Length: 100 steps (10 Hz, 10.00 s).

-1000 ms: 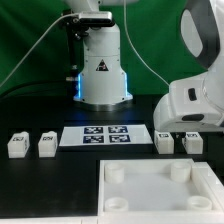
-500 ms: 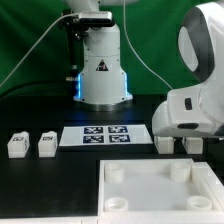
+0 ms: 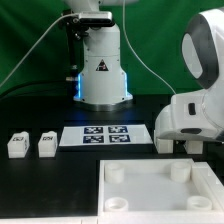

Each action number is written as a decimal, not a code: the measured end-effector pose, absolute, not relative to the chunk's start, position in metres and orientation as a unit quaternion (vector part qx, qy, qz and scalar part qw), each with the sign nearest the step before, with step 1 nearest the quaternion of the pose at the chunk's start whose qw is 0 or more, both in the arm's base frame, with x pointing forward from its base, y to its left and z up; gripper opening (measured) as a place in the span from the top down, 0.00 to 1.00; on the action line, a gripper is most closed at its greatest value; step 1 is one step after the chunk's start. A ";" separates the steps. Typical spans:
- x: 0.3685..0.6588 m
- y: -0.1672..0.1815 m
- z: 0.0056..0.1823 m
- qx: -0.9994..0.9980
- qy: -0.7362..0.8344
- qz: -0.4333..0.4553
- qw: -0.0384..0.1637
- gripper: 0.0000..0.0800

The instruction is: Assemble one leg

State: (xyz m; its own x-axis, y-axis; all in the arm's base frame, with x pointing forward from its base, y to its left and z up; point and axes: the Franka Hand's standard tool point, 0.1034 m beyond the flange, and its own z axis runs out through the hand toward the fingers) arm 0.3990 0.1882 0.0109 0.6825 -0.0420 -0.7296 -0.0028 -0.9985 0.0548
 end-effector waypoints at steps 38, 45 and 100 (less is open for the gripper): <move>0.563 0.103 0.170 0.953 -0.018 0.295 -0.060 0.64; 0.609 0.106 0.146 0.948 0.001 0.313 -0.053 0.64; 0.624 0.115 0.078 0.992 -0.067 -0.081 -0.064 0.63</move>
Offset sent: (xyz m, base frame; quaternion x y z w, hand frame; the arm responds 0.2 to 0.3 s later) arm 0.0000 0.0000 0.0000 0.0000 0.0000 0.0000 1.0000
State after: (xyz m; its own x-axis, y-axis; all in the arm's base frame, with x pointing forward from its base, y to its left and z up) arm 0.6241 0.1150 0.0779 0.9779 -0.1225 -0.1694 -0.1433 -0.9828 -0.1163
